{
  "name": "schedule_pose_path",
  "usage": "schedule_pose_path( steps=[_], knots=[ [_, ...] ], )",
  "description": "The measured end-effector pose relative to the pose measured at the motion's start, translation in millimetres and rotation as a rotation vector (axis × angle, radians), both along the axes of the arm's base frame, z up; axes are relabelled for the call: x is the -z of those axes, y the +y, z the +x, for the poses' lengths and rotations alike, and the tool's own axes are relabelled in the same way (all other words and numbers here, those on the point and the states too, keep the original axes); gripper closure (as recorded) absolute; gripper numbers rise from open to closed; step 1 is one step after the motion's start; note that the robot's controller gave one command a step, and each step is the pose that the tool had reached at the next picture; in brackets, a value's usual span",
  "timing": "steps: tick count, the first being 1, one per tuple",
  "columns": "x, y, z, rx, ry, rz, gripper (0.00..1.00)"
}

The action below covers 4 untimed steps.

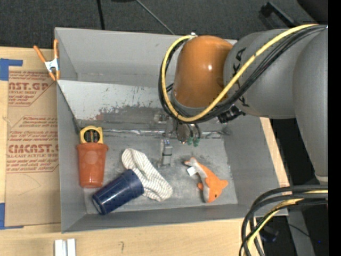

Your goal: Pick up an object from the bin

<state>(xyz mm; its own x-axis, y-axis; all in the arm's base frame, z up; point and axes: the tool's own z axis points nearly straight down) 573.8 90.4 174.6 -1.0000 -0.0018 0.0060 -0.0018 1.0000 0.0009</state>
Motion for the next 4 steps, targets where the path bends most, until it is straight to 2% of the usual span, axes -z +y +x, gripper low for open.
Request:
schedule_pose_path(
  steps=[1,2,3,4],
  knots=[
    [-4.7,-0.4,1.7,0.001,-0.008,0.001,0.00],
    [47.1,13.1,-24.2,-0.046,-0.013,0.000,0.00],
    [104.1,68.0,-8.0,-0.030,-0.007,0.001,1.00],
    [104.1,68.0,-8.0,-0.030,-0.007,0.001,1.00]
  ],
)
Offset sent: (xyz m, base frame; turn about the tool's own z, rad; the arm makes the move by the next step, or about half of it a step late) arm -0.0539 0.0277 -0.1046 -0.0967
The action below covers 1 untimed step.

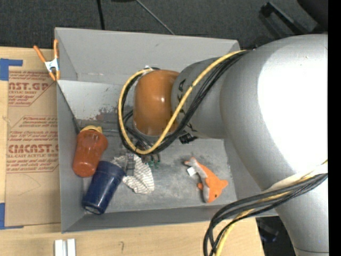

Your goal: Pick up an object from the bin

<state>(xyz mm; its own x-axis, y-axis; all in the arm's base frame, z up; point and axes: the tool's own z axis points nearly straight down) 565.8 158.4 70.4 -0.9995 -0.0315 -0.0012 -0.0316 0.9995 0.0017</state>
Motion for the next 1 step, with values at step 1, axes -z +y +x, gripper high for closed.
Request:
schedule_pose_path(
  steps=[1],
  knots=[
    [-173.1,-2.3,0.4,0.015,-0.008,0.002,1.00]
  ],
)
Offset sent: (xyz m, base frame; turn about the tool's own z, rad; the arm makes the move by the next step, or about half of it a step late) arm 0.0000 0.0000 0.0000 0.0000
